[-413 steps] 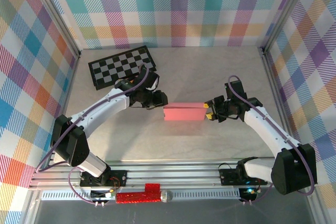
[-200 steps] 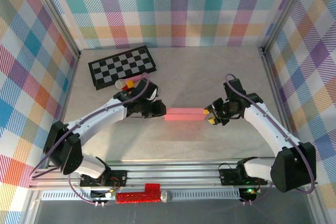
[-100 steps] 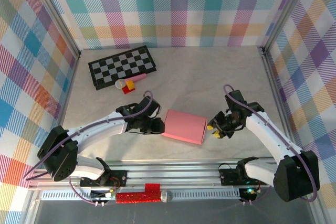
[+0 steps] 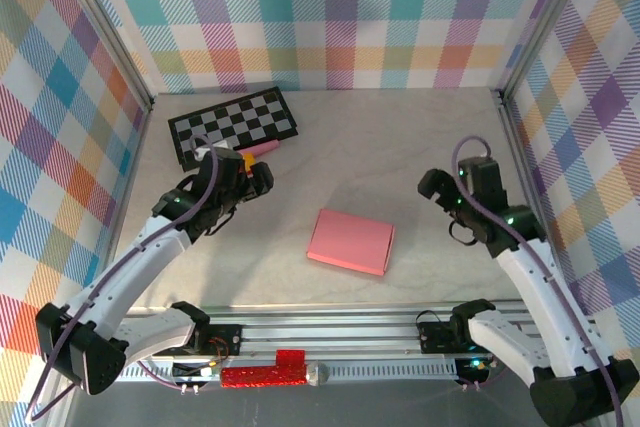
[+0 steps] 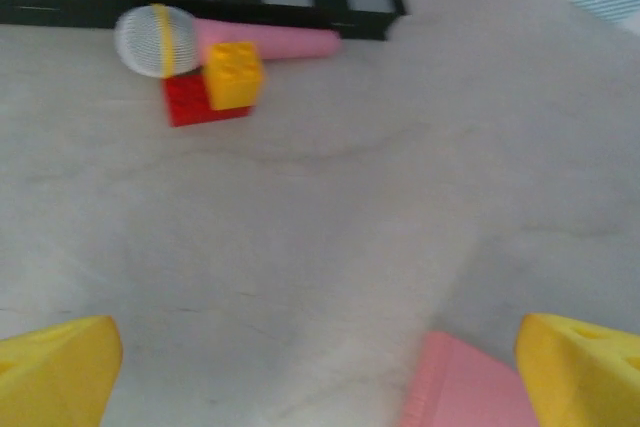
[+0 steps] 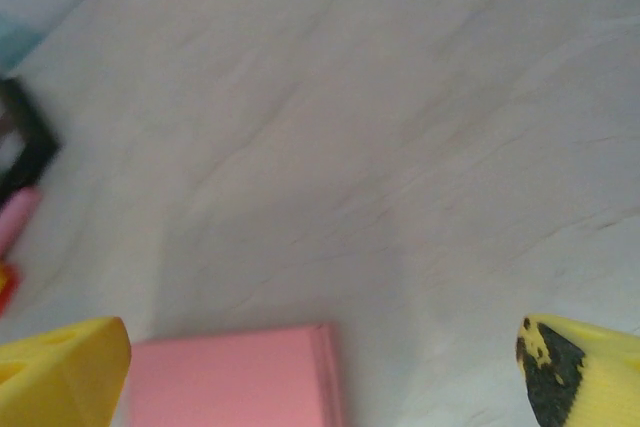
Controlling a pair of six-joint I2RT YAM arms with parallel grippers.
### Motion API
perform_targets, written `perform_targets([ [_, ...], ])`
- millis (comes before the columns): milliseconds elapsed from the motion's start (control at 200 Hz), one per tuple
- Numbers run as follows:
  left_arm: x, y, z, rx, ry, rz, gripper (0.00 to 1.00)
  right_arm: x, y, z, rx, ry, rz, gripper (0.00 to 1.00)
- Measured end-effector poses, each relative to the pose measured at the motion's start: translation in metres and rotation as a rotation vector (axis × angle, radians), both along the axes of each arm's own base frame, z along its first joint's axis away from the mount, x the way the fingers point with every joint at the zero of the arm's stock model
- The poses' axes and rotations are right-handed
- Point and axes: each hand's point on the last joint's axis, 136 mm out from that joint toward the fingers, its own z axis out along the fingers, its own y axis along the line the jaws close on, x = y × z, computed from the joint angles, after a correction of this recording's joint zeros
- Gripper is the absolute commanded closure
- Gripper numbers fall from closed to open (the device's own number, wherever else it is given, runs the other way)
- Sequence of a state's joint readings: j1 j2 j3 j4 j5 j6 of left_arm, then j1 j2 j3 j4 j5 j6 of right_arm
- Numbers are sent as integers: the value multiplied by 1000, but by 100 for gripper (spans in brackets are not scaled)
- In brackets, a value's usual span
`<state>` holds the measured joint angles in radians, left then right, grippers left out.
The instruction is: Fold the paper box
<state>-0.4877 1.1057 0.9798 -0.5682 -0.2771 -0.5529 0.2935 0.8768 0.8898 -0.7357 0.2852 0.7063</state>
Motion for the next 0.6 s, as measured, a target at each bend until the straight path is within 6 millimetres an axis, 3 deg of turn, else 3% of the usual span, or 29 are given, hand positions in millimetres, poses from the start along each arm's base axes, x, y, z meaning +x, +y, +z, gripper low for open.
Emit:
perform_targets([
  [115, 5, 15, -41, 153, 55, 20, 0, -1, -24, -61, -167, -6, -25, 1],
  [190, 9, 32, -58, 266, 81, 81, 0, -2, -34, -90, -272, -4, 0, 1],
  [295, 23, 48, -62, 385, 55, 127, 0, 16, -36, -101, -391, -38, 62, 1],
  [425, 41, 62, -61, 393, -13, 153, 0, 50, -30, -106, -471, -98, 127, 1],
  [600, 65, 97, -59, 402, -60, 217, 0, 70, -29, -129, -513, -112, 187, 1],
])
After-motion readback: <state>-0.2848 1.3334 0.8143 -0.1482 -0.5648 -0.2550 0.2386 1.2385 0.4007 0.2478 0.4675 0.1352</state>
